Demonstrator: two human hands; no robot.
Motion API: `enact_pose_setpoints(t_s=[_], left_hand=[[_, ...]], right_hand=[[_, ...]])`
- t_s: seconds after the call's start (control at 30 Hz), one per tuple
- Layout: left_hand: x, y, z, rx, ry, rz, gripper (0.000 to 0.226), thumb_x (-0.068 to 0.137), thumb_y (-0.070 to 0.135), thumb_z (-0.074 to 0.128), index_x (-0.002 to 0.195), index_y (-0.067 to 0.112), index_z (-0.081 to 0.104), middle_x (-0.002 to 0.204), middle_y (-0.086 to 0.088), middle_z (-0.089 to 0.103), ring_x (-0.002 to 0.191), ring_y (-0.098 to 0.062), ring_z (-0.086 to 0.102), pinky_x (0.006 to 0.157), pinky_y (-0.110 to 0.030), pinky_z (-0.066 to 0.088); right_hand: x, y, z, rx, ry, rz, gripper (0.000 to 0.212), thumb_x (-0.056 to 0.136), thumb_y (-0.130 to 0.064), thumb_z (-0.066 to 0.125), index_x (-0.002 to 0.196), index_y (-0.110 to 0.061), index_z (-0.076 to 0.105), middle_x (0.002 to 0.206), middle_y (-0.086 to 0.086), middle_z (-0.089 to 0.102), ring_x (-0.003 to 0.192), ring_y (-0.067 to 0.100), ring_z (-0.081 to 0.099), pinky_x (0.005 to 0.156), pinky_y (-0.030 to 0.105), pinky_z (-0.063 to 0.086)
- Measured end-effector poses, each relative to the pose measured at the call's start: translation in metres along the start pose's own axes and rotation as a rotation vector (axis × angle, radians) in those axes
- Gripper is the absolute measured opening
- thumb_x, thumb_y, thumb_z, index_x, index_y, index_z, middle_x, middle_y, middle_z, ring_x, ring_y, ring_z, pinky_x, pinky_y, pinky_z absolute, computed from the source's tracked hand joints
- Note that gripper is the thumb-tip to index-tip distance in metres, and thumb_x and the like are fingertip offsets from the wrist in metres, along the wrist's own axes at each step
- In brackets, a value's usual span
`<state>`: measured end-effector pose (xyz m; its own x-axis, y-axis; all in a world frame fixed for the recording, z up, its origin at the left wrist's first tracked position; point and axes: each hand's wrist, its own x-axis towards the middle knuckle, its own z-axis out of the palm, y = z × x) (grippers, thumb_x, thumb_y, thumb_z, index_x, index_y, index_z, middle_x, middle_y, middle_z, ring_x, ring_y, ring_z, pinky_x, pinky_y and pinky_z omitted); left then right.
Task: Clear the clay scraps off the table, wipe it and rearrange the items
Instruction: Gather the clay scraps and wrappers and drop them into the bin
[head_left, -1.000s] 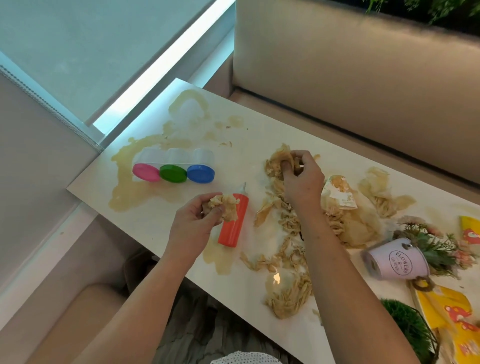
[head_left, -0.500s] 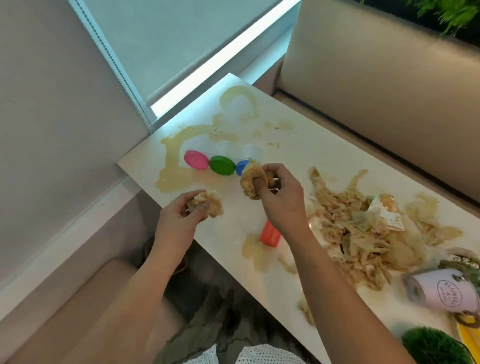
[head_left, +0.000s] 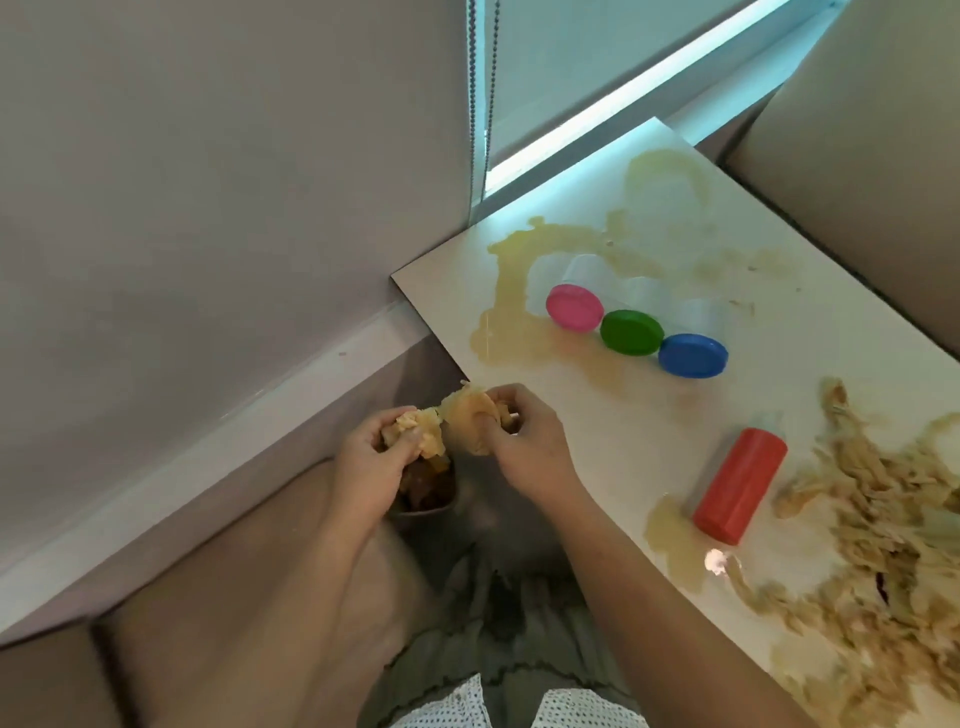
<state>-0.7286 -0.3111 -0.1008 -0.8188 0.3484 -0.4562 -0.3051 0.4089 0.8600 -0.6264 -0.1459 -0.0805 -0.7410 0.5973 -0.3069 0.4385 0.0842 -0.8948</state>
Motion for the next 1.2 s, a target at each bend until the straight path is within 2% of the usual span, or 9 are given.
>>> enact_pose_setpoints(t_s=[0.13,0.3,0.4,0.5,0.63,0.73,0.93,1.07,1.2], left_hand=[[0.022,-0.036,-0.023,0.047,0.053,-0.070,0.024,0.093,0.024,0.075,0.106,0.044,0.072,0.108,0.010,0.076,0.104,-0.012,0.073,0.093,-0.044,0.061],[0.070,-0.089,-0.021,0.119,0.100,-0.171,0.021,0.093,0.023,0.075,0.103,0.041,0.072,0.105,0.011,0.074,0.100,-0.010,0.072,0.090,-0.042,0.062],[0.100,-0.132,-0.015,0.147,0.133,-0.231,0.021,0.093,0.023,0.073,0.108,0.036,0.073,0.104,0.009,0.074,0.099,-0.011,0.071,0.091,-0.043,0.061],[0.132,-0.181,-0.011,0.185,0.148,-0.289,0.020,0.095,0.023,0.070,0.112,0.034,0.071,0.105,0.010,0.073,0.099,-0.010,0.070,0.092,-0.040,0.060],[0.168,-0.244,-0.010,0.273,0.159,-0.302,0.018,0.095,0.023,0.070,0.108,0.035,0.068,0.098,0.013,0.069,0.094,-0.008,0.067,0.080,-0.027,0.056],[0.186,-0.280,-0.010,0.304,0.154,-0.318,0.017,0.094,0.023,0.071,0.105,0.036,0.067,0.097,0.013,0.067,0.093,-0.010,0.066,0.075,-0.024,0.053],[0.212,-0.317,-0.001,0.369,0.075,-0.367,0.031,0.093,0.029,0.071,0.124,0.034,0.069,0.116,0.007,0.070,0.107,-0.017,0.066,0.093,-0.037,0.057],[0.218,-0.318,0.012,0.307,-0.038,-0.466,0.064,0.097,0.032,0.067,0.155,0.031,0.040,0.139,0.004,0.058,0.131,-0.022,0.055,0.111,-0.038,0.044],[0.216,-0.324,0.013,0.302,-0.040,-0.537,0.072,0.098,0.041,0.064,0.160,0.032,0.029,0.156,0.000,0.047,0.141,-0.026,0.047,0.117,-0.043,0.039]], right_hand=[[0.015,0.017,0.050,-0.048,-0.143,0.078,0.017,0.095,-0.035,0.069,0.111,-0.028,0.064,0.101,-0.018,0.065,0.093,-0.001,0.061,0.071,0.009,0.044],[0.053,0.070,0.099,-0.096,-0.225,0.231,0.017,0.096,-0.026,0.067,0.112,-0.027,0.060,0.105,-0.009,0.065,0.094,0.004,0.063,0.071,0.014,0.049],[0.076,0.118,0.129,-0.116,-0.227,0.338,0.016,0.097,-0.024,0.066,0.112,-0.026,0.059,0.112,-0.005,0.064,0.102,0.010,0.064,0.080,0.024,0.054],[0.104,0.175,0.169,-0.152,-0.264,0.390,0.027,0.098,-0.023,0.064,0.125,-0.023,0.059,0.120,-0.006,0.063,0.111,0.012,0.061,0.092,0.030,0.052],[0.137,0.244,0.220,-0.213,-0.427,0.463,0.042,0.100,-0.017,0.059,0.141,-0.022,0.052,0.130,-0.003,0.059,0.123,0.019,0.057,0.105,0.036,0.049],[0.154,0.297,0.246,-0.373,-0.536,0.495,0.047,0.096,-0.017,0.059,0.141,-0.028,0.051,0.127,0.002,0.061,0.119,0.025,0.059,0.105,0.045,0.049],[0.160,0.338,0.255,-0.334,-0.468,0.540,0.038,0.098,-0.023,0.059,0.134,-0.032,0.055,0.121,-0.004,0.065,0.111,0.019,0.063,0.100,0.045,0.054],[0.155,0.334,0.243,-0.288,-0.434,0.599,0.039,0.099,-0.018,0.058,0.135,-0.031,0.055,0.119,-0.004,0.064,0.109,0.016,0.063,0.099,0.043,0.055],[0.155,0.329,0.235,-0.299,-0.433,0.591,0.046,0.098,-0.018,0.059,0.141,-0.033,0.051,0.125,-0.005,0.061,0.108,0.016,0.065,0.096,0.044,0.058]])
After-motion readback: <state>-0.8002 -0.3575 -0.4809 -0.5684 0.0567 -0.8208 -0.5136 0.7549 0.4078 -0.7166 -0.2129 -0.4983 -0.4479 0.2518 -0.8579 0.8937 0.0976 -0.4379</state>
